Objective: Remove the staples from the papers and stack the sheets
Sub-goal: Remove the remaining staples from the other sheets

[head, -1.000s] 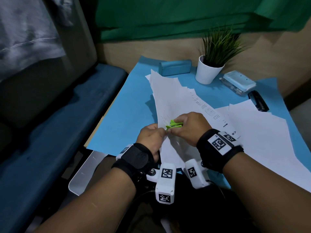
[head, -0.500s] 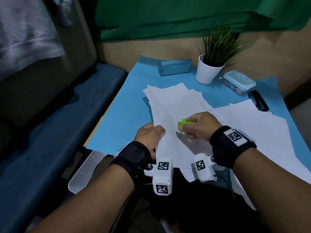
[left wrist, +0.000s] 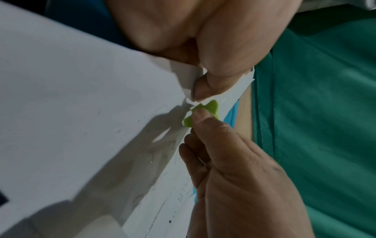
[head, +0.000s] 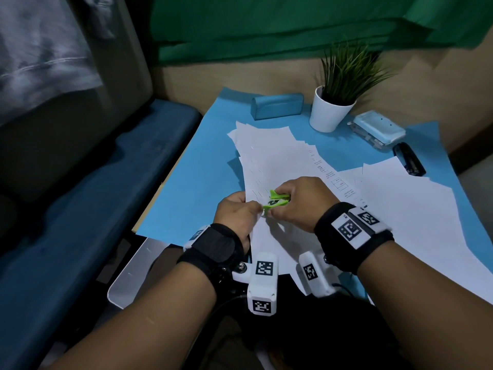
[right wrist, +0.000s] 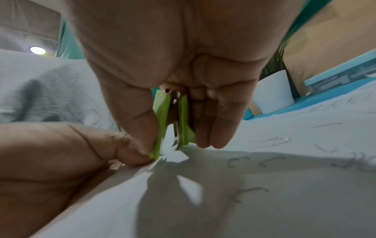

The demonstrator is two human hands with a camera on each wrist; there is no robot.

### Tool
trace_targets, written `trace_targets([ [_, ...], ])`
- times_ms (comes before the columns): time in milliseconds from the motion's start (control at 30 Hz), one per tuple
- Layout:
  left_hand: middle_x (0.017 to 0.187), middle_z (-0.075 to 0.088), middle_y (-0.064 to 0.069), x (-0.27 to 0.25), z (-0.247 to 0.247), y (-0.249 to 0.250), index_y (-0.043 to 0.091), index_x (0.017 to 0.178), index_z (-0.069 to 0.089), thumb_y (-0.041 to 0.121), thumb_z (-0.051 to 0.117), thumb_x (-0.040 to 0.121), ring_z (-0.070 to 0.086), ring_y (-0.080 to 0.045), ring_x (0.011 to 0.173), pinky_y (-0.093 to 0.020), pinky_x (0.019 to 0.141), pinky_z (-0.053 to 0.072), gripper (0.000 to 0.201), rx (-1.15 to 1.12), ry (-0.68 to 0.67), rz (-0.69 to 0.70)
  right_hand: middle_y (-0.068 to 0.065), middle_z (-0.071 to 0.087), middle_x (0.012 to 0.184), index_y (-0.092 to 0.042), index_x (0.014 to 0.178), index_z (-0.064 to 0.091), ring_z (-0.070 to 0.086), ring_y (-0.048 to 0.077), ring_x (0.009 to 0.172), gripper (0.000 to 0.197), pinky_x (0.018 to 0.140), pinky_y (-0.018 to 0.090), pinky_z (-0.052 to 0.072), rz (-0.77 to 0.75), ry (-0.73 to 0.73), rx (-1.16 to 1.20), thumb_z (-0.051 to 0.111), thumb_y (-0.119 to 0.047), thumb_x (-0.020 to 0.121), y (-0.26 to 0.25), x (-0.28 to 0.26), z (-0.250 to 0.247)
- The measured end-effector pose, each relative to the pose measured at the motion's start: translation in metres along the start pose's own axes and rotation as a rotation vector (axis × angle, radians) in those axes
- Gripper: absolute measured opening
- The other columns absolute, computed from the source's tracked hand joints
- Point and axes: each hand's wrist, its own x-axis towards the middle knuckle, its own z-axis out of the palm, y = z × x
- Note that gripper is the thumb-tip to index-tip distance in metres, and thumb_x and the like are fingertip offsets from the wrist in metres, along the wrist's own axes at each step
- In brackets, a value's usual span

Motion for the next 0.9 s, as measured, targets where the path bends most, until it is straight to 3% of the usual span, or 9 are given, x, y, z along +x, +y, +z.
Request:
trace_targets([
  [100, 0.095, 0.070, -0.035, -0.002, 0.001, 0.001, -0.004, 0.091, 0.069, -0.020, 0.049, 0.082, 0.066, -0.038, 0.075, -0.056, 0.076, 0.057, 0.027, -0.013, 0.004, 0.009, 0.000, 0.068, 0.089, -0.018, 0.097, 0.073, 0.060, 0.020, 0.089, 0.038, 0.065, 0.024, 0.039, 0.023, 0.017, -0.039, 0.076, -0.048, 0.073, -0.005, -0.002, 0.000],
  [200, 0.086, 0.070, -0.030, -0.003, 0.002, 0.002, -0.001, 0.084, 0.068, -0.019, 0.050, 0.083, 0.065, -0.037, 0.075, -0.056, 0.077, 0.057, 0.026, -0.014, 0.008, 0.010, 0.004, 0.072, 0.091, -0.012, 0.094, 0.074, 0.063, 0.022, 0.090, 0.039, 0.075, 0.029, 0.049, 0.067, 0.037, -0.026, 0.075, -0.047, 0.075, -0.008, -0.002, 0.002],
  [333, 0.086, 0.070, -0.028, -0.003, 0.001, 0.001, 0.001, 0.083, 0.068, -0.018, 0.050, 0.085, 0.065, -0.036, 0.075, -0.057, 0.078, 0.057, 0.025, -0.012, 0.004, 0.005, 0.002, 0.071, 0.095, -0.014, 0.098, 0.073, 0.063, 0.020, 0.094, 0.037, 0.070, 0.022, 0.042, 0.132, 0.033, 0.020, 0.075, -0.044, 0.076, -0.007, -0.002, 0.005],
  [433, 0.093, 0.070, -0.035, -0.005, 0.001, 0.002, -0.002, 0.087, 0.068, -0.018, 0.050, 0.084, 0.065, -0.037, 0.077, -0.062, 0.081, 0.055, 0.024, -0.013, -0.001, 0.011, 0.005, 0.072, 0.098, -0.012, 0.100, 0.073, 0.063, 0.022, 0.095, 0.039, 0.077, 0.025, 0.047, 0.137, 0.024, 0.032, 0.075, -0.042, 0.076, -0.010, -0.004, 0.005],
  [533, 0.096, 0.070, -0.035, -0.003, 0.000, 0.000, -0.002, 0.087, 0.069, -0.016, 0.052, 0.083, 0.066, -0.039, 0.078, -0.066, 0.083, 0.055, 0.023, -0.010, 0.012, 0.021, 0.004, 0.072, 0.087, -0.013, 0.094, 0.074, 0.064, 0.021, 0.084, 0.035, 0.072, 0.027, 0.049, 0.138, -0.004, 0.069, 0.076, -0.042, 0.074, -0.003, 0.000, 0.008],
  [633, 0.089, 0.072, -0.030, -0.003, 0.000, 0.001, 0.000, 0.083, 0.066, -0.015, 0.052, 0.085, 0.066, -0.037, 0.074, -0.059, 0.079, 0.057, 0.020, -0.008, 0.015, 0.003, 0.004, 0.067, 0.066, -0.011, 0.082, 0.074, 0.059, 0.019, 0.061, 0.024, 0.064, 0.027, 0.048, 0.233, -0.036, 0.482, 0.083, -0.028, 0.067, 0.007, 0.001, 0.014],
  [700, 0.078, 0.068, -0.023, -0.002, -0.001, 0.002, 0.002, 0.078, 0.062, -0.013, 0.053, 0.086, 0.064, -0.032, 0.065, -0.051, 0.070, 0.059, 0.020, -0.001, 0.026, -0.028, 0.018, 0.061, 0.065, 0.007, 0.078, 0.067, 0.056, 0.022, 0.053, 0.017, 0.056, 0.028, 0.050, 0.343, -0.038, 0.935, 0.078, -0.005, 0.073, 0.010, -0.002, 0.014],
  [767, 0.068, 0.062, -0.016, 0.000, -0.004, 0.002, 0.006, 0.070, 0.056, -0.011, 0.056, 0.087, 0.059, -0.025, 0.055, -0.040, 0.059, 0.057, 0.024, 0.018, 0.061, -0.061, 0.021, 0.053, 0.070, 0.010, 0.085, 0.060, 0.052, 0.024, 0.050, 0.012, 0.049, 0.027, 0.046, 0.455, -0.069, 1.295, 0.069, 0.004, 0.079, 0.015, -0.003, 0.012],
  [900, 0.073, 0.059, -0.014, 0.003, -0.007, -0.002, 0.005, 0.074, 0.055, -0.008, 0.057, 0.089, 0.058, -0.026, 0.064, -0.043, 0.066, 0.057, 0.019, 0.030, 0.065, -0.104, 0.021, 0.059, 0.076, 0.000, 0.090, 0.063, 0.053, 0.025, 0.054, 0.017, 0.054, 0.025, 0.040, 0.581, -0.113, 1.229, 0.072, -0.011, 0.081, 0.036, 0.001, 0.008],
])
